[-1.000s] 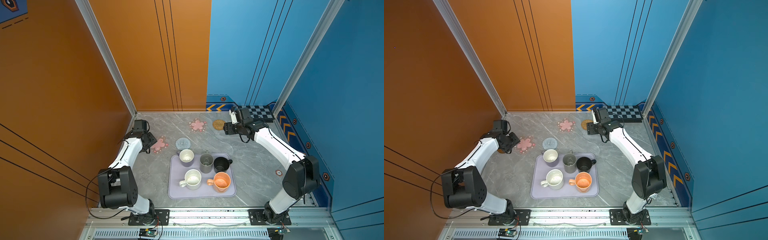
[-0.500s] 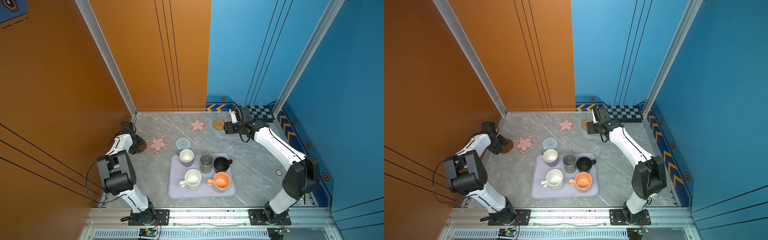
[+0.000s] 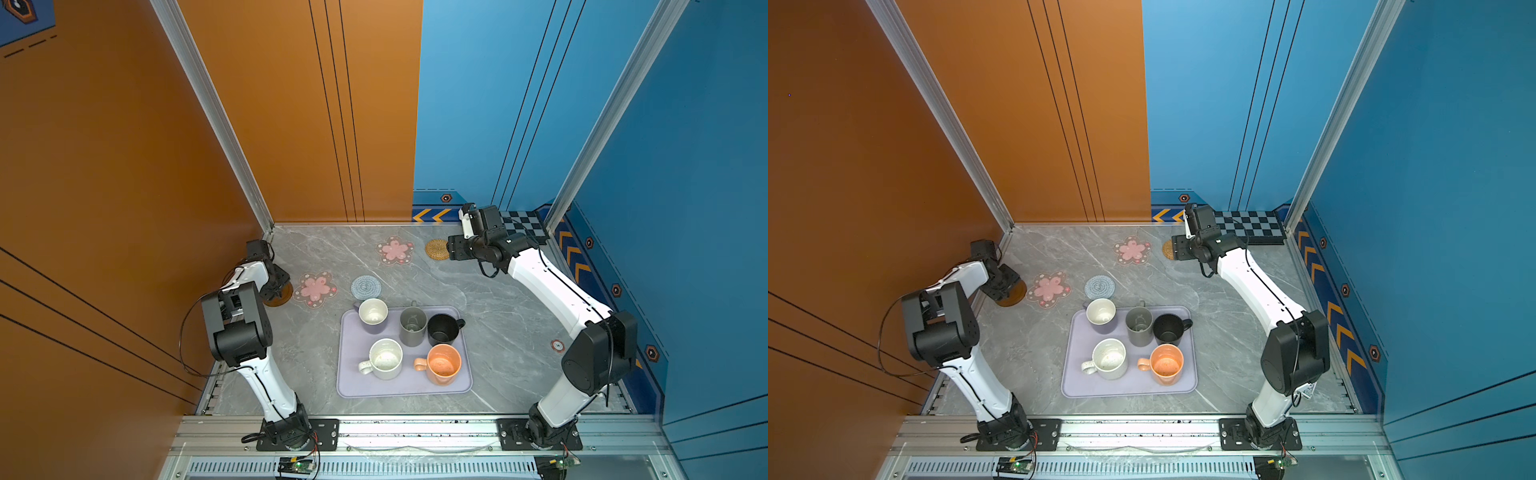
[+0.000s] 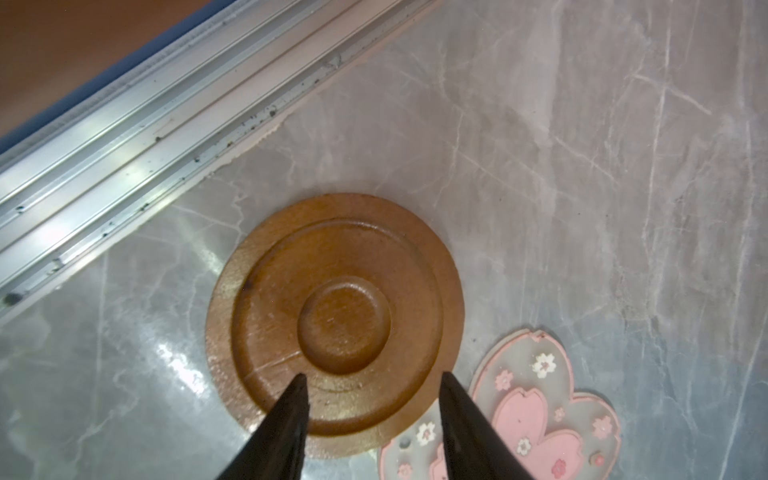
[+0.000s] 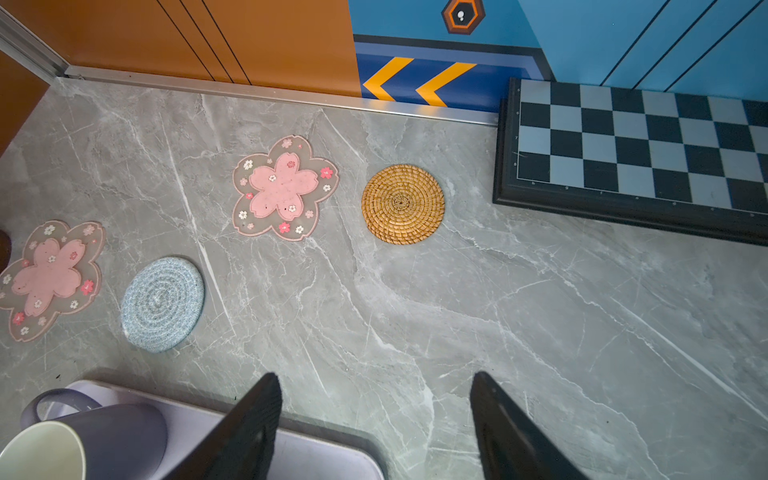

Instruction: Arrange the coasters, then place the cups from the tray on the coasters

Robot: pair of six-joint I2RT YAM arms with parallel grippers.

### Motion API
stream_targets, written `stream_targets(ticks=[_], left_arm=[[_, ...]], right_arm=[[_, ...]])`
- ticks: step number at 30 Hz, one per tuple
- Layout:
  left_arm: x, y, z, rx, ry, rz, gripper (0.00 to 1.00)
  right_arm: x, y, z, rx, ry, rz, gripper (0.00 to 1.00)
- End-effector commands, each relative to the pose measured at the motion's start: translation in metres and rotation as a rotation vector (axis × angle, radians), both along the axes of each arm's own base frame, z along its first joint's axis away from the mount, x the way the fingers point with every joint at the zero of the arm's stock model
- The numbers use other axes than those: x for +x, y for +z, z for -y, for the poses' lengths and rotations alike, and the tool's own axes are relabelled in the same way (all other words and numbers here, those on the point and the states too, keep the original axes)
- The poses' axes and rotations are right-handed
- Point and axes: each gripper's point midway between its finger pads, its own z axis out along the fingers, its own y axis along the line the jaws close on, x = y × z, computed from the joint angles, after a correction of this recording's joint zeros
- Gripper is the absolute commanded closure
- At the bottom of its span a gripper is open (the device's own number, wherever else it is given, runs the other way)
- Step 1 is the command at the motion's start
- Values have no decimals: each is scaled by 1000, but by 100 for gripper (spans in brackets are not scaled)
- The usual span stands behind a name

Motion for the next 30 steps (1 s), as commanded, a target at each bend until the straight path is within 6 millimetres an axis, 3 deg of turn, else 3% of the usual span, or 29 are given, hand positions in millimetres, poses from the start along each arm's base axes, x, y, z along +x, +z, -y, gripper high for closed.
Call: stream_targets(ticks=[1,10,18,24,30], left_arm=[[12,-10,2,-5,7,4,49],[31,-27,7,-7,-6,5,50],[63,-41,26,-13,-56,8,51],[96,-48,56,-41,-109,38,51],[142,-51,105,-61,-237,91,50]], right_arm=[[2,-8,-2,-12,-21,-36,25],[10,-21,-7,-22,-13,-57,25],[11,-38,-7,-50,-5,-90,25],[11,-46,-4,-77,6,-104,25],[13,-53,-4,-85,10,-119,25]])
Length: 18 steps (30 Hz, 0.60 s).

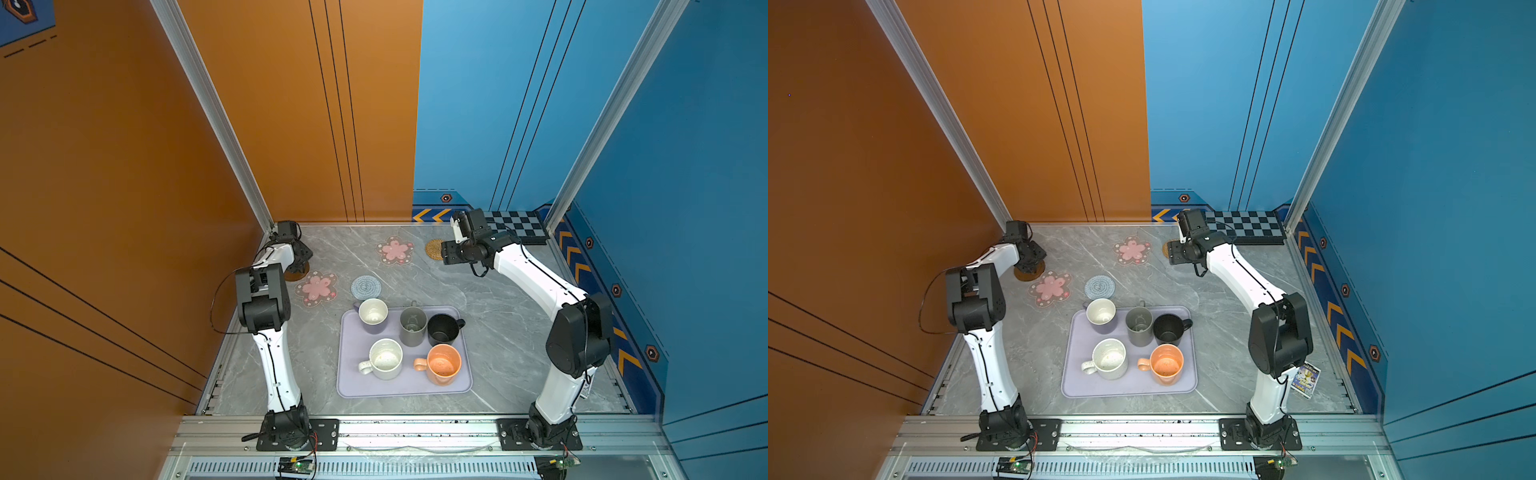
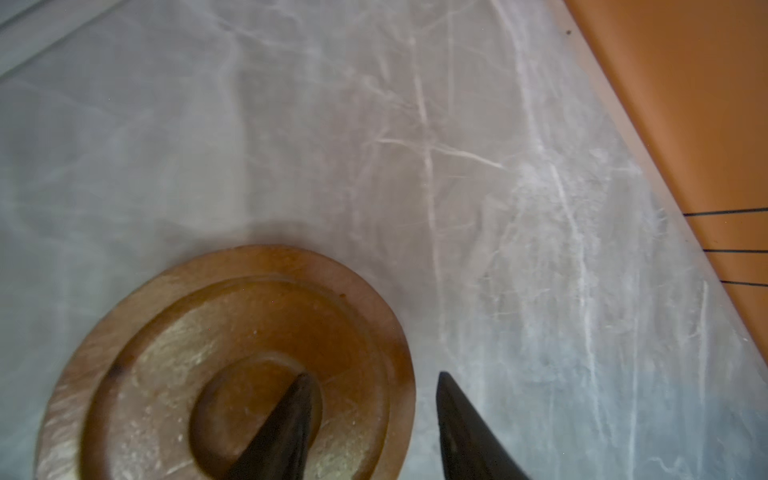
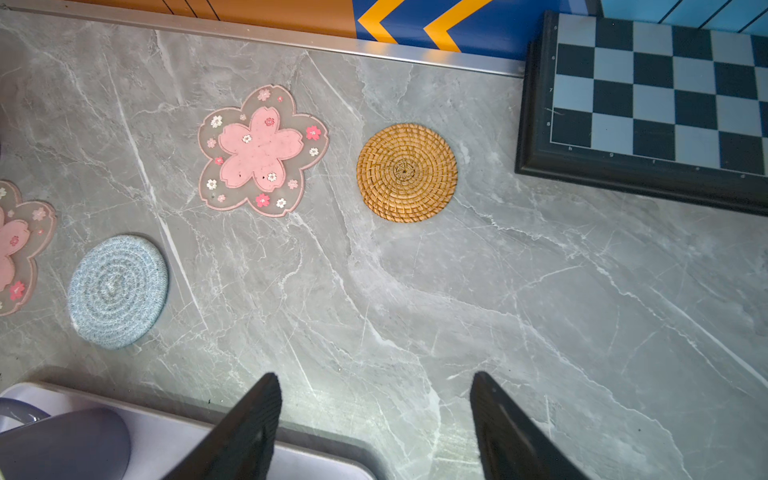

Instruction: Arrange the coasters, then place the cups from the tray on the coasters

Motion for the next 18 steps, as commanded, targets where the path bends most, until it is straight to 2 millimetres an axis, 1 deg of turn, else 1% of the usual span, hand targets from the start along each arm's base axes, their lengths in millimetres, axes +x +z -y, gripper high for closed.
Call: stream_targets(ticks=[1,4,7,12,18], left_arm=[[5,-37,47,-64,-108,-74,50],[18,-40,69,-75,-146,-71,50],[26,-44,86,-103,-163,-66,50],[33,-53,111,-152,-189,-64,50],[37,-54,151,-187,-259,-57,50]], right_arm=[[0,-6,4,-37,-2,-20,25],[0,-7,5,-47,1,-24,25],[0,-9,7,-57,0,-28,25],[1,-15,9,-66,-3,-39,25],[3,-22,6,-63,4,-56,25]])
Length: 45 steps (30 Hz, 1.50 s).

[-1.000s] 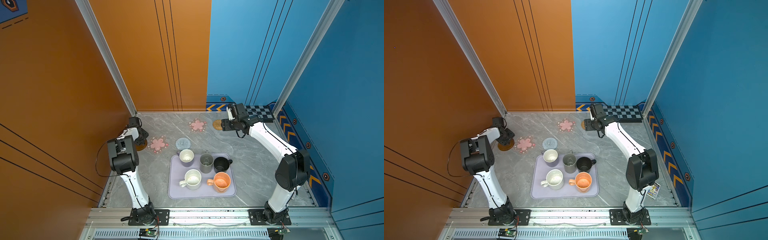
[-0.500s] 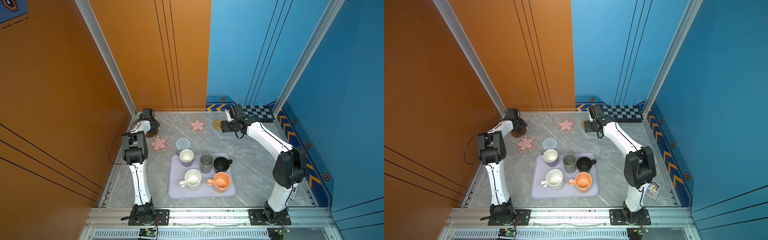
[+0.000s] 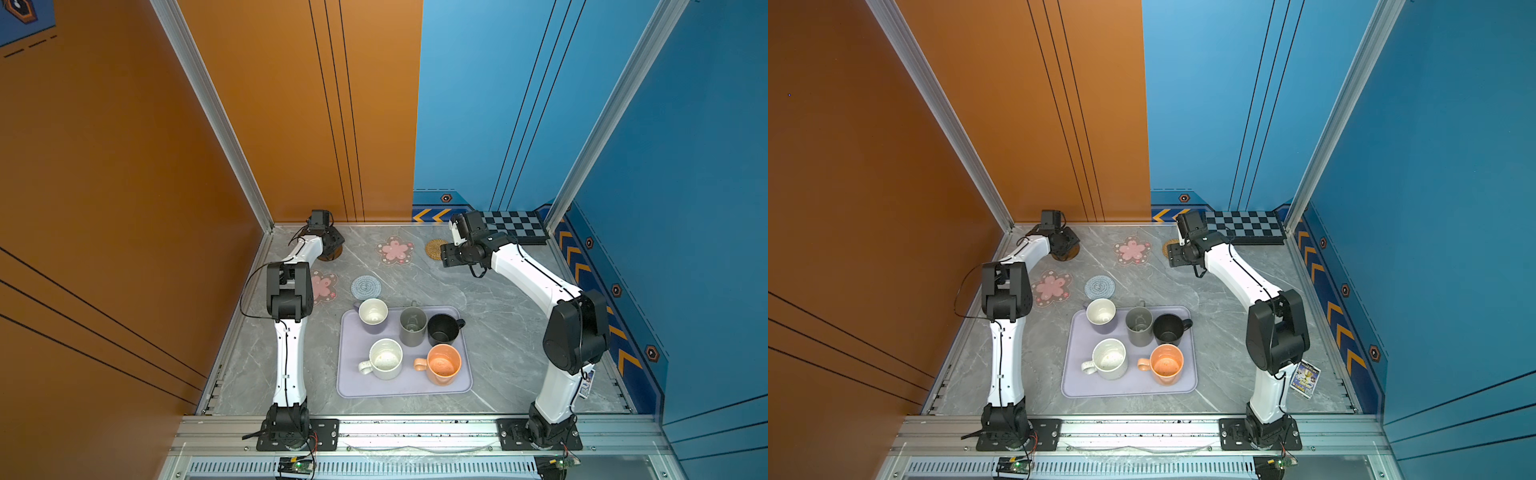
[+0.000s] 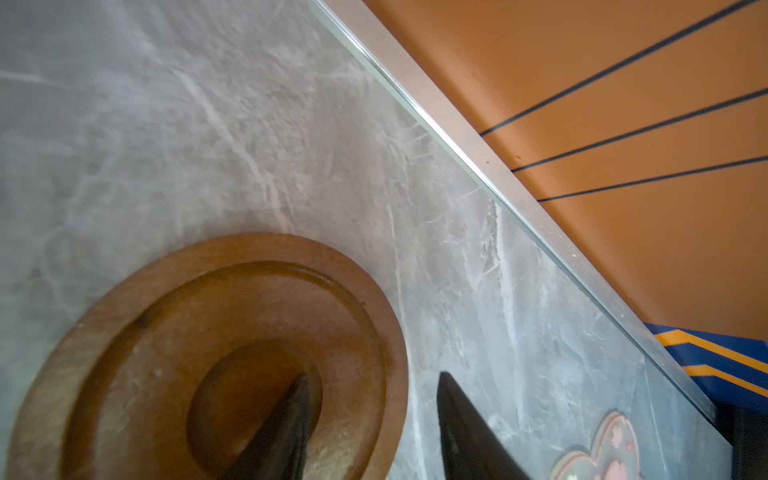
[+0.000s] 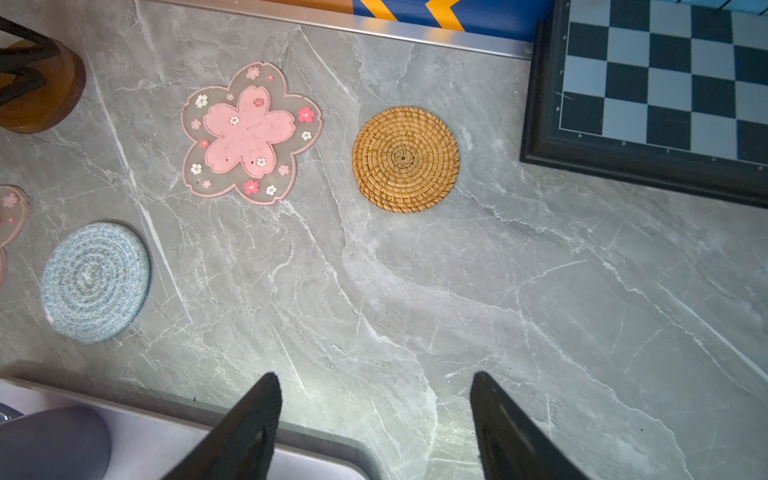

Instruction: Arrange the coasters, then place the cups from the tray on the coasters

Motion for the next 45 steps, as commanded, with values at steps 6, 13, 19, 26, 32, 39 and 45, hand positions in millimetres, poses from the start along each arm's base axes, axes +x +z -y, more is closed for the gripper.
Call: stream_targets(ticks=[6,13,19,26,32,39,45], left_arm=[[-34,-58,69,-91,-113,-180,50],[-38,-58,83,-88,-125,-186,50],[-45,-57,75,-82,-98,-206,50],[-39,-30,64,-67,-91,-159,49],[-30,20,55,-67,-90,-68,48],[-48,81,55,-49,-161,8,48],[-90,103,38,63,-189,-40,47]], right_arm=[[1,-10,4,-35,1,-33,26],[-3,-11,6,-35,1,-39,26],[-8,-10,11,-41,-1,-40,26],[-10,-9,9,-24,3,-43,26],[-15,-12,10,-18,-7,-52,26],[-23,-6,7,-2,-3,-37,26],[-29,-1,-5,6,23,-23,26]])
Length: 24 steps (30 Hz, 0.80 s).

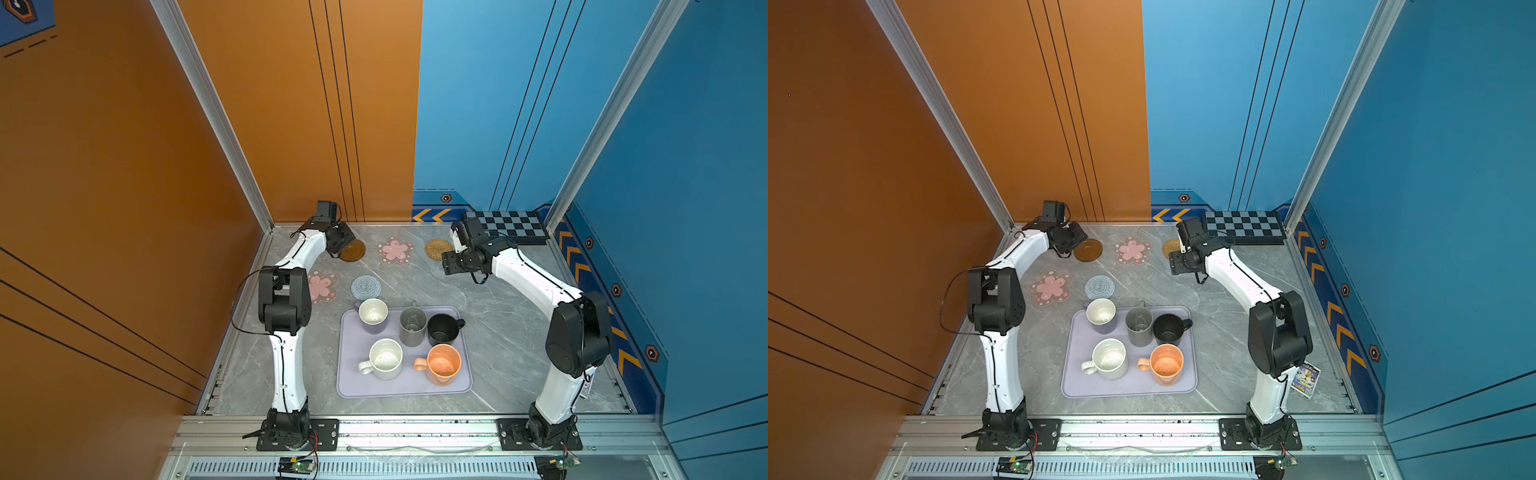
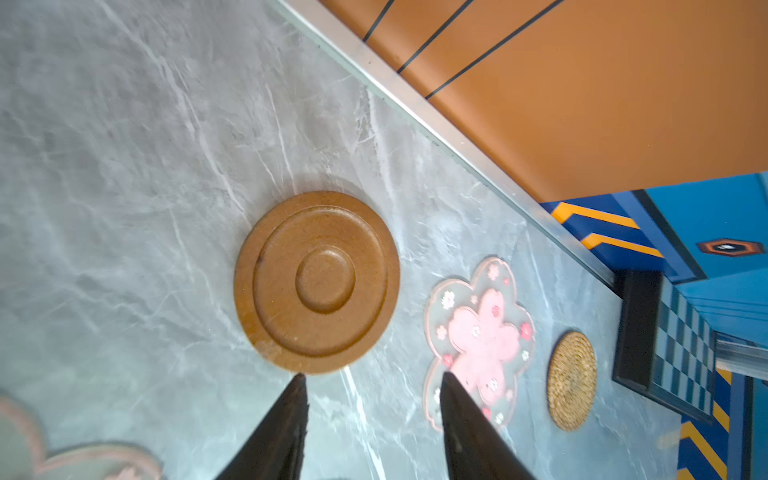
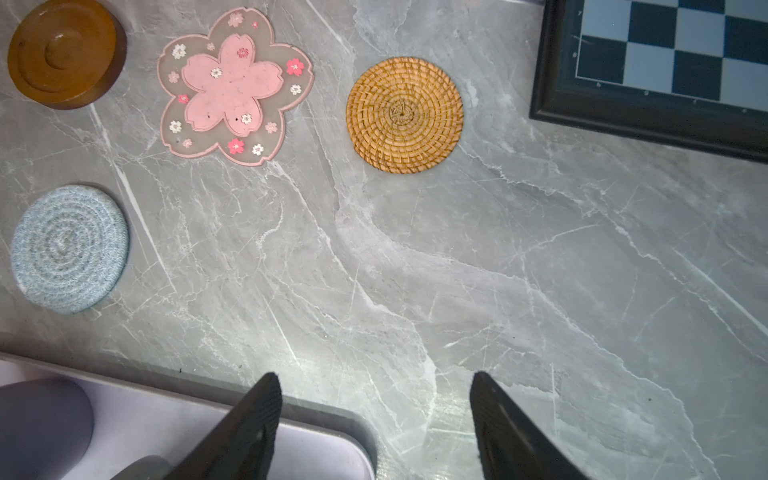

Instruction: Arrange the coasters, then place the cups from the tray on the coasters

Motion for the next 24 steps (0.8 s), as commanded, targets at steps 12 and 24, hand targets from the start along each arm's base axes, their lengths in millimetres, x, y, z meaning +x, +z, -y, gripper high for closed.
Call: stream_targets(ticks=[12,24], left_arm=[[-102,-30,18,78,-128,-177,47],[-144,-63,42,124,-169,-273,49]], right_arm=[[-27,6,-23,48,55,8,26],[-42,2,-27,86,77,6,26]])
